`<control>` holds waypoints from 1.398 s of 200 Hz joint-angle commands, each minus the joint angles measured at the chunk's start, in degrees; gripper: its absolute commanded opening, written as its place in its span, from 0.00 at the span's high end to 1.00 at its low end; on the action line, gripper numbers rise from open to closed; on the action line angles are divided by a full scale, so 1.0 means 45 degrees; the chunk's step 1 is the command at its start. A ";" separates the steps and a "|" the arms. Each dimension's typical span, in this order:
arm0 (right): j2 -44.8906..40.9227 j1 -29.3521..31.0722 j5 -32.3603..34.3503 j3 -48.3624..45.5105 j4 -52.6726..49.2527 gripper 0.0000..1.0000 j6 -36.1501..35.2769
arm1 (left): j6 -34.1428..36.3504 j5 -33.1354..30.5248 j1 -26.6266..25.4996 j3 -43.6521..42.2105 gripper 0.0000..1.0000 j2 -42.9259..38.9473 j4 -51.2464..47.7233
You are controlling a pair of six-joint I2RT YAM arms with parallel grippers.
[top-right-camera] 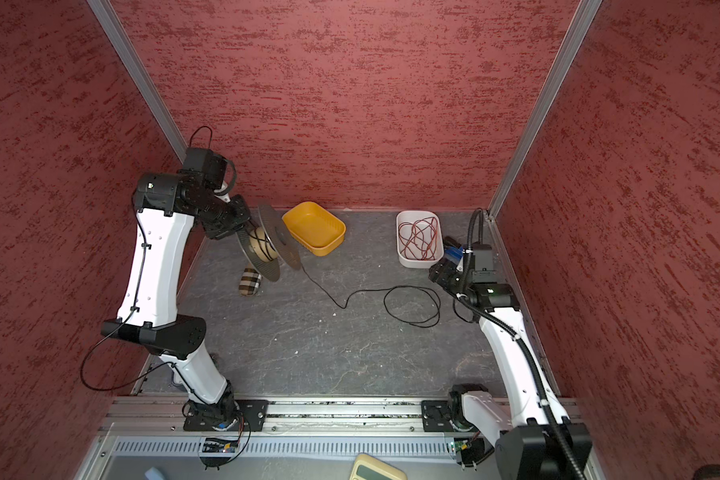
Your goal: Wrap the cables
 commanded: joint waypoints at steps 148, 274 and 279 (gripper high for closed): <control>0.3917 0.3538 -0.6372 -0.1077 0.7943 0.12 -0.5129 | 0.0786 0.1863 -0.0603 -0.0014 1.00 0.0699 0.0338; 0.7921 0.4196 -0.5788 0.0116 0.9574 0.12 -0.6041 | 0.1207 0.3650 -0.0742 -0.0014 1.00 0.0567 0.0577; 0.8093 0.4262 -0.5820 0.0253 0.9570 0.13 -0.6079 | 0.1204 0.3649 -0.0747 -0.0017 1.00 0.0561 0.0568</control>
